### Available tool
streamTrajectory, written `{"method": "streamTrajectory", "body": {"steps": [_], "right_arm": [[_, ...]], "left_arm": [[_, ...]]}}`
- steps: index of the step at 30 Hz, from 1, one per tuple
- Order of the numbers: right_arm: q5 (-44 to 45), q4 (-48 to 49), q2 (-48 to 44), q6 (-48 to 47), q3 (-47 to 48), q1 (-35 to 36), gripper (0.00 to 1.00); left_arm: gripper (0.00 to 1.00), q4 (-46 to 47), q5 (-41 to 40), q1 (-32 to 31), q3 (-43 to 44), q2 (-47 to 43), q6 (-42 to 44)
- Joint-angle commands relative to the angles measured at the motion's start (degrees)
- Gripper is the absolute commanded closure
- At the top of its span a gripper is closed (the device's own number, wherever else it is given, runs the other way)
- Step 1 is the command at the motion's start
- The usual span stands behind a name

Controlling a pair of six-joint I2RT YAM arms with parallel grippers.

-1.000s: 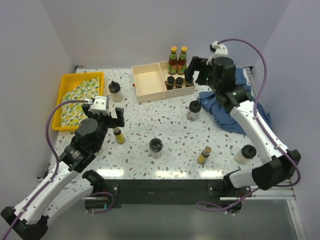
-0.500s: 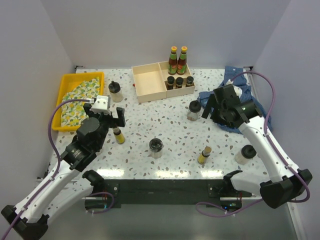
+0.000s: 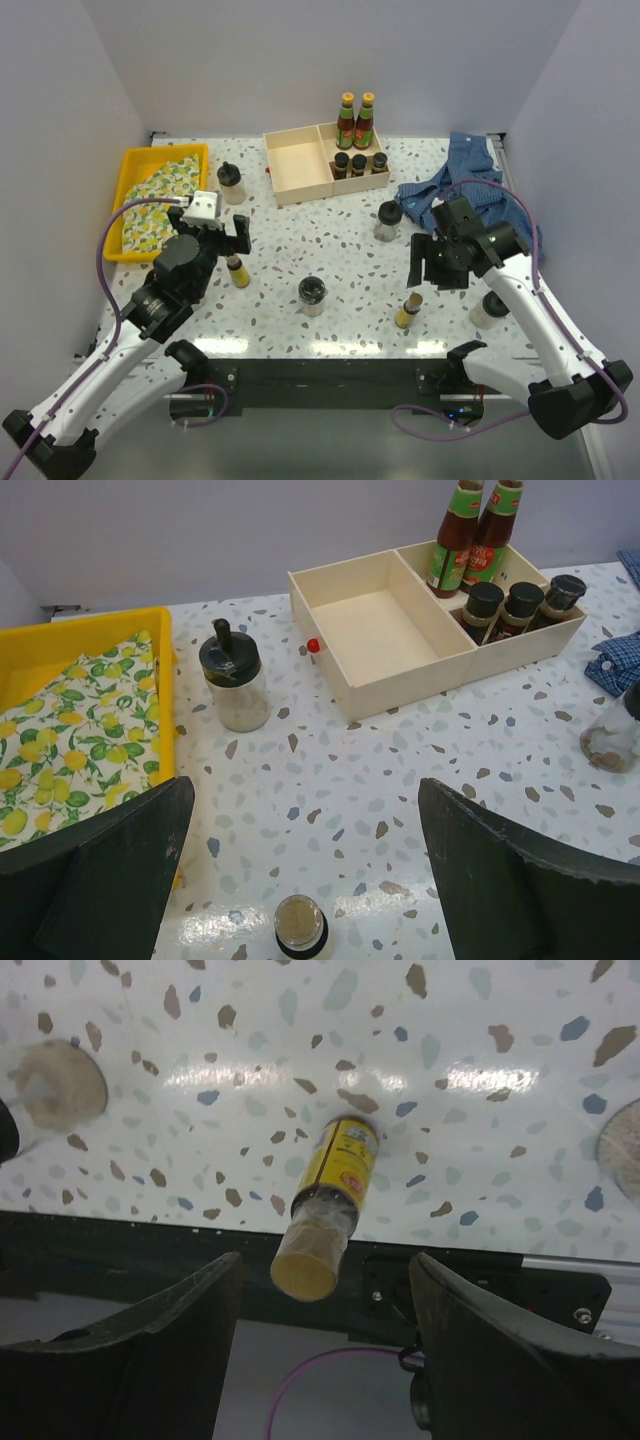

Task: Organize the condiment bottles
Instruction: Pick up the bottle from the center of the board.

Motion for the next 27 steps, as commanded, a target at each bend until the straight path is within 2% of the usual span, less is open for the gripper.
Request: {"method": "streamTrajectory", "body": {"steps": [1, 10, 17, 22, 25, 27], "right_arm": [[-9.19, 2.79, -2.19, -3.36, -2.91, 0.22, 0.29], [-4.02, 2.44, -2.19, -3.01, -4.94, 1.98, 0.36], [2.58, 4.46, -1.84, 2.97, -6.52, 10.05, 0.39], [6.09, 6.4, -0.96, 5.34, -9.15, 11.82, 0.43], [8.47, 6.84, -1.49, 5.78, -9.51, 12.09, 0.49], [10.05, 6.4, -1.84, 5.96, -8.9, 12.09, 0.65]], "left_arm": [[0.0, 2.99, 0.35, -0.28, 0.01, -0.23, 0.31], [0.0, 2.99, 0.35, -0.28, 0.01, -0.32, 0.22], [0.0, 3.07, 0.52, -0.28, 0.1, -0.23, 0.22], [0.0, 2.9, 0.52, -0.28, 0.01, -0.41, 0.22], [0.0, 3.07, 0.35, -0.28, -0.08, -0.67, 0.22], [0.0, 2.99, 0.43, -0.28, 0.01, -0.58, 0.22]]}}
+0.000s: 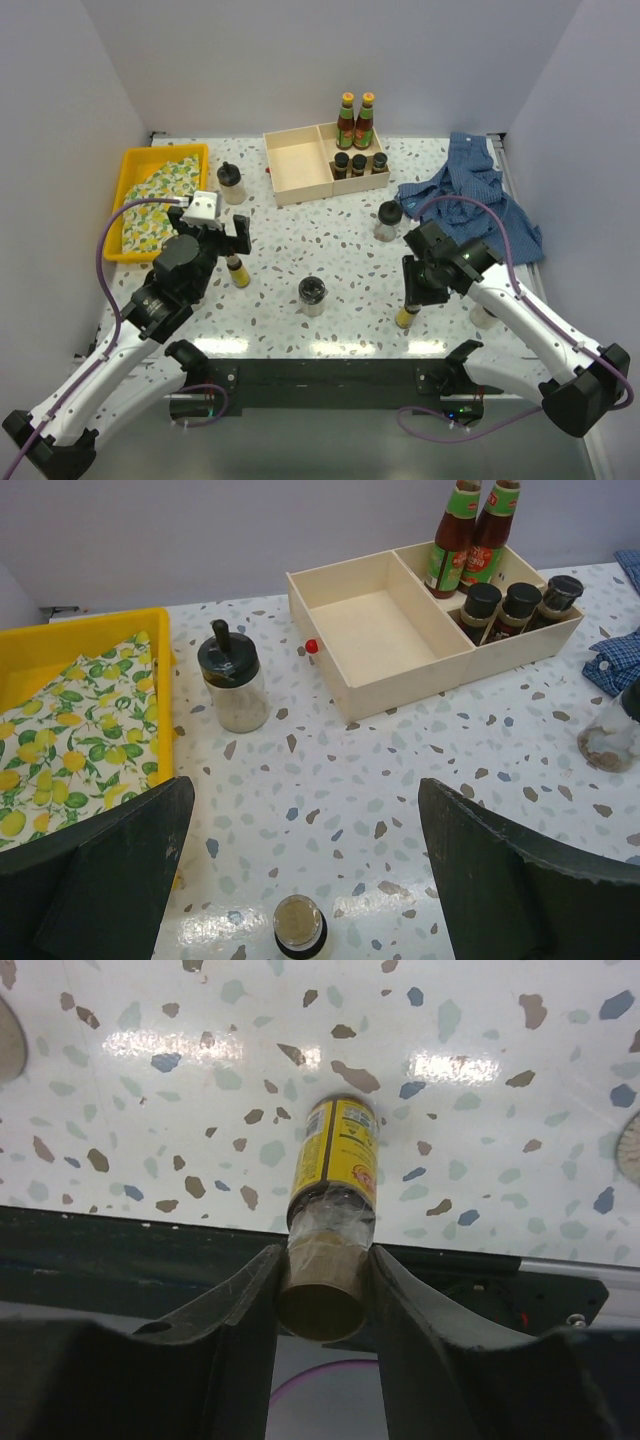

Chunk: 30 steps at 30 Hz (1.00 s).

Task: Organize the condiment bottles
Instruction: Pick up the bottle from the center of the board.

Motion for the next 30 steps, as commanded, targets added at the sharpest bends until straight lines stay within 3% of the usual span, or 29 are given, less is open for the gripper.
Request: {"method": "streamTrajectory", "body": {"steps": [1, 5, 10, 17, 22, 30], "right_arm": [[5.29, 1.09, -1.23, 1.9, 0.98, 0.46, 0.76], [5.73, 0.12, -1.58, 1.11, 4.66, 0.37, 1.0], [2.04, -1.54, 1.4, -0.91, 12.4, 0.46, 1.0], [6.42, -3.92, 11.76, -8.37, 35.04, 0.37, 1.0], [9.15, 1.42, 24.04, -14.09, 47.9, 0.11, 1.0], [13.54, 11.61, 48.14, -21.39, 78.3, -4.02, 1.0]], "left_arm": [[0.0, 2.99, 0.17, -0.28, 0.01, -0.5, 0.22], [0.0, 2.99, 0.17, -0.28, 0.01, -0.58, 0.22], [0.0, 2.99, 0.17, -0.28, 0.01, -0.67, 0.22], [0.0, 2.99, 0.17, -0.28, 0.01, -1.11, 0.22], [0.0, 2.99, 0.44, -0.28, 0.01, -1.11, 0.04], [0.0, 2.81, 0.35, -0.28, -0.17, -1.2, 0.04]]}}
